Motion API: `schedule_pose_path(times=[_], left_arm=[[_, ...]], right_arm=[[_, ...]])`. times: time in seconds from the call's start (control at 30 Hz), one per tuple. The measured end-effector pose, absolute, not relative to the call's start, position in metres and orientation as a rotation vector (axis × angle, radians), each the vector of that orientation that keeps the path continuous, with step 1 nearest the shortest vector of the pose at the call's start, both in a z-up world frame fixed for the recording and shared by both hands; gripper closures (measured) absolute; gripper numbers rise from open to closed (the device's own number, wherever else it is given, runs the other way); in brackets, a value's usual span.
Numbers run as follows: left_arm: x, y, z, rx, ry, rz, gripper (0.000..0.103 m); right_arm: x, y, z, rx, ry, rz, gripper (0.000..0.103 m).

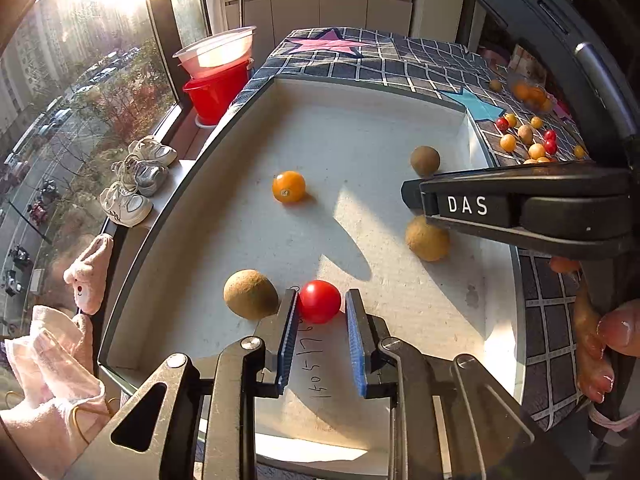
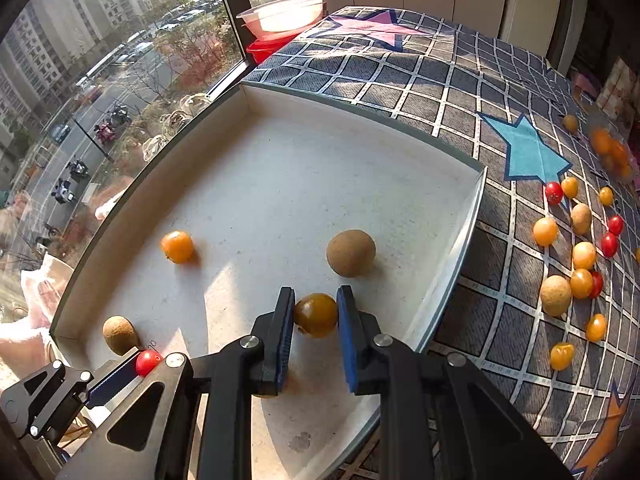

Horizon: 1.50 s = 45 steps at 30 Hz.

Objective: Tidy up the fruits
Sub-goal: 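Place both tomatoes into the white tray and open both grippers, then grasp a red cherry tomato with the left gripper while the right grasps a yellow tomato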

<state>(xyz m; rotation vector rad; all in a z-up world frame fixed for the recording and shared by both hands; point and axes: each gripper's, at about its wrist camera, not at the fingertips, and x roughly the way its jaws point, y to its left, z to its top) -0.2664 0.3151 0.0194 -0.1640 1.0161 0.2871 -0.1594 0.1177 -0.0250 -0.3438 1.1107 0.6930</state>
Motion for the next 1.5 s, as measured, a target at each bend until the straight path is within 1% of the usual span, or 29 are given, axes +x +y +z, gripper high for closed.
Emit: schedule_pose_path(times=[0.03,0.07,0.13,0.17,0.27,0.33,0.4,0.6,0.77,1.17,1.37,1.5], left_arm=[[-0.266,0.314,0.019,-0.167,1.019,0.286,0.047],[-0.267,0.314,0.019,-0.172,1.018,0.289,0.041],[-0.267,0.314,0.018,-0.175,1.017,0.291,0.04],[-0.267,0.315,0.018,-0.177,1.022,0.292,0.04],[-0.268,0.315,0.018,-0.174,1.028,0.297,0.04],[-0.268,0.316,0.019,-0.184,1.03,0.293,0.04],[-0.268,0.315,0.021,-0.192,1.031,0.289,0.04],[-0.267,0.307,0.028,-0.177,1.021,0.278,0.04],[-0.263,0.292,0.04,-0.153,0.998,0.256,0.04],[-0.244,0.227,0.067,-0.083,0.958,0.129,0.04],[-0.233,0.183,0.064,-0.007,0.972,0.061,0.04],[-0.224,0.159,0.052,0.059,0.985,0.036,0.04]], right_arm=[[-0.159,0.118,-0.025,-0.343,1.114,0.696,0.078],[-0.158,0.117,-0.024,-0.335,1.12,0.701,0.077],[-0.156,0.115,-0.023,-0.312,1.133,0.706,0.069],[-0.155,0.114,-0.021,-0.305,1.13,0.706,0.067],[-0.154,0.11,-0.014,-0.279,1.114,0.707,0.053],[-0.154,0.105,-0.006,-0.245,1.1,0.714,0.031],[-0.155,0.098,0.003,-0.213,1.077,0.717,0.023],[-0.156,0.062,0.022,-0.156,1.038,0.686,0.023],[-0.151,0.019,0.026,-0.121,1.029,0.634,0.023],[-0.137,-0.103,0.012,-0.068,1.039,0.424,0.023],[-0.133,-0.136,0.0,-0.041,1.057,0.382,0.023],[-0.133,-0.143,-0.008,-0.042,1.063,0.379,0.023]])
